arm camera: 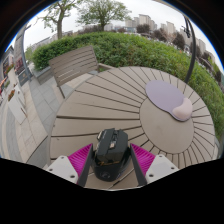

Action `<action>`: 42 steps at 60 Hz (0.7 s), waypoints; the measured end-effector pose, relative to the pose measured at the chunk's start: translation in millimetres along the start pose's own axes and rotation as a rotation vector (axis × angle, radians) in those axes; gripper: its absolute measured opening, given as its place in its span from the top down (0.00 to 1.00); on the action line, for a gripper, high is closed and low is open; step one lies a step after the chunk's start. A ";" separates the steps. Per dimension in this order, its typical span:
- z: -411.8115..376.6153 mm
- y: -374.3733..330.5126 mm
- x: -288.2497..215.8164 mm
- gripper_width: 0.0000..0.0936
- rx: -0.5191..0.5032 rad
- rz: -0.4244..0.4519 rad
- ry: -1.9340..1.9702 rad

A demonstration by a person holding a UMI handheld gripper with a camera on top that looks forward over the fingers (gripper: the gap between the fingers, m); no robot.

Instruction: Arrange mouse

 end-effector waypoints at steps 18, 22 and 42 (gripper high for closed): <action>-0.7 -5.3 -2.7 0.52 -0.048 -0.006 -0.026; -0.9 -7.7 0.1 0.52 -0.068 -0.022 -0.038; 108.2 -41.0 -126.8 0.52 0.020 0.117 -0.007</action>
Point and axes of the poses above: the point between the fingertips, and its own axes, seen from behind it with the camera up: z to the right, x down, y forward, the way the camera looks, the point moved 1 cm from there along -y, backward, against the way the camera looks, and after that the axes turned 2 degrees about -x, right-handed, at the moved point
